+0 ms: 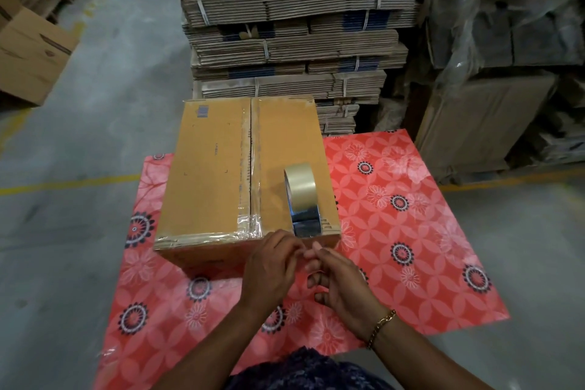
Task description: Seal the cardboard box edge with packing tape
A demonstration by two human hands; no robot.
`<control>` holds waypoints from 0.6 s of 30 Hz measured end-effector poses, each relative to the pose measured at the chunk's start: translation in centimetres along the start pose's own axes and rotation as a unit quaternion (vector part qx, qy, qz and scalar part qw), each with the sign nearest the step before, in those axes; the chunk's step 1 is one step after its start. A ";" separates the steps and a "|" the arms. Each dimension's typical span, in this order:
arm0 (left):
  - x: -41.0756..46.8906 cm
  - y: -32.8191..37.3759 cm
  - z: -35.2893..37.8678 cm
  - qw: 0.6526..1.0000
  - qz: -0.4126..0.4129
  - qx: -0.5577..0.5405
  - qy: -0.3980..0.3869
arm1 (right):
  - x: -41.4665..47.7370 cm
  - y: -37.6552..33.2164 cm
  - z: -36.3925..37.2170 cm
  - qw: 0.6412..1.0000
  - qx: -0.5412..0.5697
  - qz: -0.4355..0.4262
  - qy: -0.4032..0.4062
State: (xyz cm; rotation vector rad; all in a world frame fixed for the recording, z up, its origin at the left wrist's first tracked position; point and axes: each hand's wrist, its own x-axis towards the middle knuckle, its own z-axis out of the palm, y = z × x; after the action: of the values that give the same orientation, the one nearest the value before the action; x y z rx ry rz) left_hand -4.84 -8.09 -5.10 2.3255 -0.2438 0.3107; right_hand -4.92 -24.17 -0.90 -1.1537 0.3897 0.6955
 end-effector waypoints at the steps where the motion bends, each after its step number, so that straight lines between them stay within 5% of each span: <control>1: 0.0 0.0 -0.1 1.000 -0.018 -0.016 0.004 | -0.2 -0.1 -0.2 0.999 0.019 0.006 -0.048; 4: 0.1 -0.3 -0.5 0.998 -0.052 -0.028 0.000 | -0.7 -0.6 -1.1 0.993 -0.050 -0.005 -0.104; 6: -0.1 -0.2 -0.5 0.999 -0.035 -0.023 -0.015 | -0.5 -0.5 -2.3 0.972 -0.222 -0.079 -0.021; 10: -0.3 0.3 -0.2 0.999 -0.028 -0.024 -0.008 | 0.9 -0.2 -4.7 0.780 -0.566 -0.230 0.131; 18: -0.3 -0.1 -0.7 0.998 -0.036 -0.047 -0.017 | 2.4 -0.9 -5.1 0.744 -0.562 -0.355 0.062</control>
State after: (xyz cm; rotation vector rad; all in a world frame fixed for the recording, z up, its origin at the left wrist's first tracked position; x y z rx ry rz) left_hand -5.21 -7.50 -4.74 2.2423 -0.1863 0.2183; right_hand -2.25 -28.37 -3.61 -2.3269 -0.4803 0.0906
